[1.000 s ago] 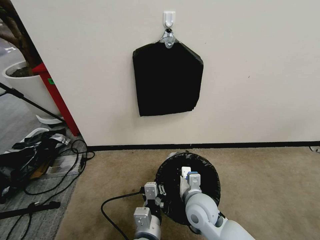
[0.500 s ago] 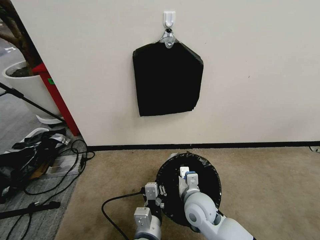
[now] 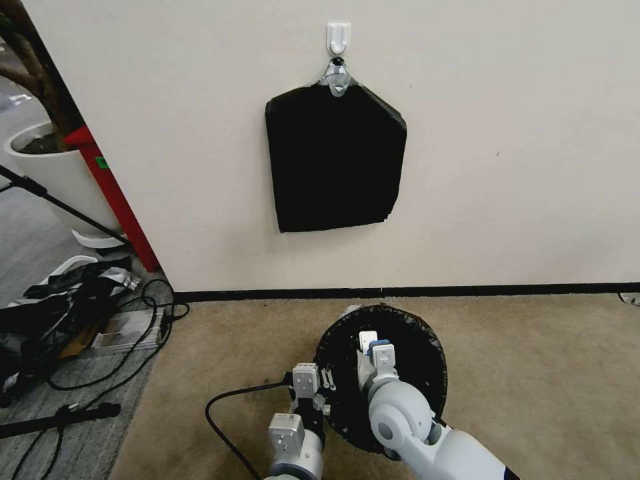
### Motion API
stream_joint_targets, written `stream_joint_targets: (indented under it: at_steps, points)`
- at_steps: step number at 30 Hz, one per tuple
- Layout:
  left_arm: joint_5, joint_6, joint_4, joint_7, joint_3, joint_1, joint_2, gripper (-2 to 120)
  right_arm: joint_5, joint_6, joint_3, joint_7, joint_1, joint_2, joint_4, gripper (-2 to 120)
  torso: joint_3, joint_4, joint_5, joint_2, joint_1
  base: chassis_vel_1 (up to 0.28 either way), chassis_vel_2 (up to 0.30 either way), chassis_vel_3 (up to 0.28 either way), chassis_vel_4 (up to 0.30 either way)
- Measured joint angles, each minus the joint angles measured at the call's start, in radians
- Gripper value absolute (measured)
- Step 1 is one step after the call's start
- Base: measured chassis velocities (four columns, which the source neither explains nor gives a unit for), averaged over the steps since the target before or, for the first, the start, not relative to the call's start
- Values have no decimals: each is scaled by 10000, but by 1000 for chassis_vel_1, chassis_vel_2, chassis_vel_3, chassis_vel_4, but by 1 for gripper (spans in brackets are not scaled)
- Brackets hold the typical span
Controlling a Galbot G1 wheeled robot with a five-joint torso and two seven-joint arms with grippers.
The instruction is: Place a trash bag onto the trash bin.
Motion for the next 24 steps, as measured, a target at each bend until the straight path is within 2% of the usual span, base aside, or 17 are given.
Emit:
stream_joint_targets:
  at_steps: [1,2,4,6,9,11,17,20,21,24]
  points:
    - [-62,14,-111,3,-21,-50,113,3,0,-1,0,-5,3,46,-9,0,-2,0,3,0,-1,0,0,0,0]
    - [-315,171,-167,-1,-174,-174,524,3,-4,-2,6,-7,17,123,-49,0,0,0,-3,0,0,0,0,0,0]
    - [-374,204,-185,-4,-230,-215,639,3,-4,-2,6,-1,19,137,-64,0,0,1,-3,0,0,0,0,0,0]
    - [-772,384,-266,-22,-533,-489,1296,3,-5,-1,12,-5,70,191,-103,0,0,0,0,0,0,0,0,0,0]
    - [-959,460,-294,-34,-604,-578,1487,3,-5,1,11,-8,90,220,-126,0,-1,0,0,0,0,0,0,0,0]
    - [-1336,558,-334,-38,-695,-776,1918,3,-2,17,12,-34,179,358,-221,0,0,0,0,0,0,0,0,0,0]
    - [-1542,564,-141,-48,-682,-993,2005,2,4,4,-55,-352,77,377,48,0,0,1,2,0,0,0,0,0,0]
    - [-1720,630,6,-150,-672,-1142,1910,2,-32,-101,-65,-619,-212,123,668,6,-1,1,2,0,0,0,0,0,0]
    - [-1873,706,67,-234,-691,-1226,1866,2,-151,-121,-50,-810,-396,-62,1080,13,0,0,4,0,0,0,0,0,0]
    - [-2162,875,149,-354,-785,-1369,1831,2,-492,-118,119,-1305,-783,-448,1973,21,-1,0,0,0,0,0,0,0,0]
